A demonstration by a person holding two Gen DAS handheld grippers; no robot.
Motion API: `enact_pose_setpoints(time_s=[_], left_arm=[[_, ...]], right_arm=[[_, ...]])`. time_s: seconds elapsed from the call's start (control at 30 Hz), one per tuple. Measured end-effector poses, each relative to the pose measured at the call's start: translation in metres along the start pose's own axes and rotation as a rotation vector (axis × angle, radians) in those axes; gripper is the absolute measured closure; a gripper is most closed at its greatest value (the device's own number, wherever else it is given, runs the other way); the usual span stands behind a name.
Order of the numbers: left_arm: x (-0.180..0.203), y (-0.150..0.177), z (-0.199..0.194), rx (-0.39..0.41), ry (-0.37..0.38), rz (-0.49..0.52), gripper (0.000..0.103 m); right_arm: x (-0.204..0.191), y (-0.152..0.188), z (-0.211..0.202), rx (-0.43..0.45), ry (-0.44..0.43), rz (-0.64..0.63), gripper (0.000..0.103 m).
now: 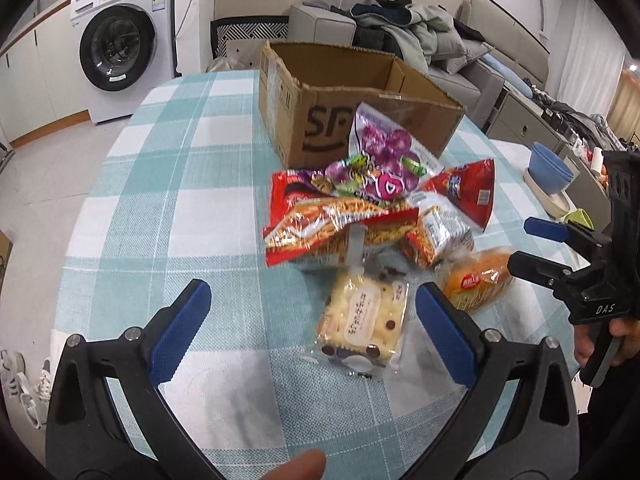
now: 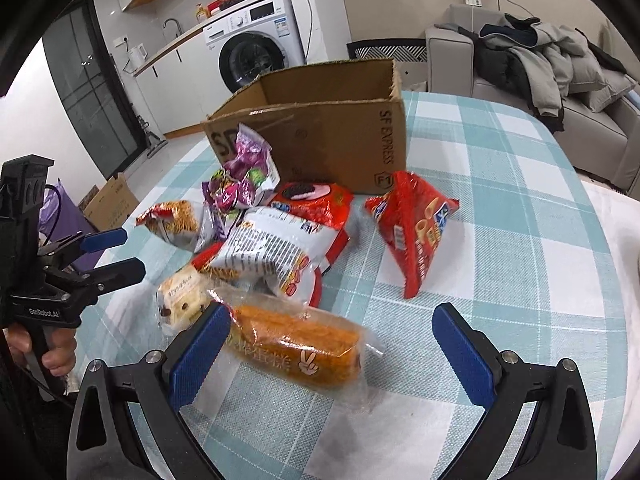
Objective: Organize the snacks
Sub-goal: 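Move the left gripper to the cracker pack while the right gripper approaches the cake loaf, then close the right gripper on the orange cake loaf while the left gripper grasps the cracker pack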
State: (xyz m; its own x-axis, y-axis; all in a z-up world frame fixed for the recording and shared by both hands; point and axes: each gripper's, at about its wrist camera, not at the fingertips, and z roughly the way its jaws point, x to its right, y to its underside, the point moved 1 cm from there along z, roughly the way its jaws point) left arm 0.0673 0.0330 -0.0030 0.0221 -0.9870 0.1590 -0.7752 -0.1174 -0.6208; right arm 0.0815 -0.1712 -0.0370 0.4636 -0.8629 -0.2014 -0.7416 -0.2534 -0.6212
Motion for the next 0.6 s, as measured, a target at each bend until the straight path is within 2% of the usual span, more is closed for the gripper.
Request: enact_pose_setpoints(time_s=[0.6], left_arm=[[0.017, 0.021, 0.042, -0.121, 0.033, 0.057, 0.001]], right_arm=[[-0.011, 0.003, 0.036, -0.073, -0.115, -0.068, 0.000]])
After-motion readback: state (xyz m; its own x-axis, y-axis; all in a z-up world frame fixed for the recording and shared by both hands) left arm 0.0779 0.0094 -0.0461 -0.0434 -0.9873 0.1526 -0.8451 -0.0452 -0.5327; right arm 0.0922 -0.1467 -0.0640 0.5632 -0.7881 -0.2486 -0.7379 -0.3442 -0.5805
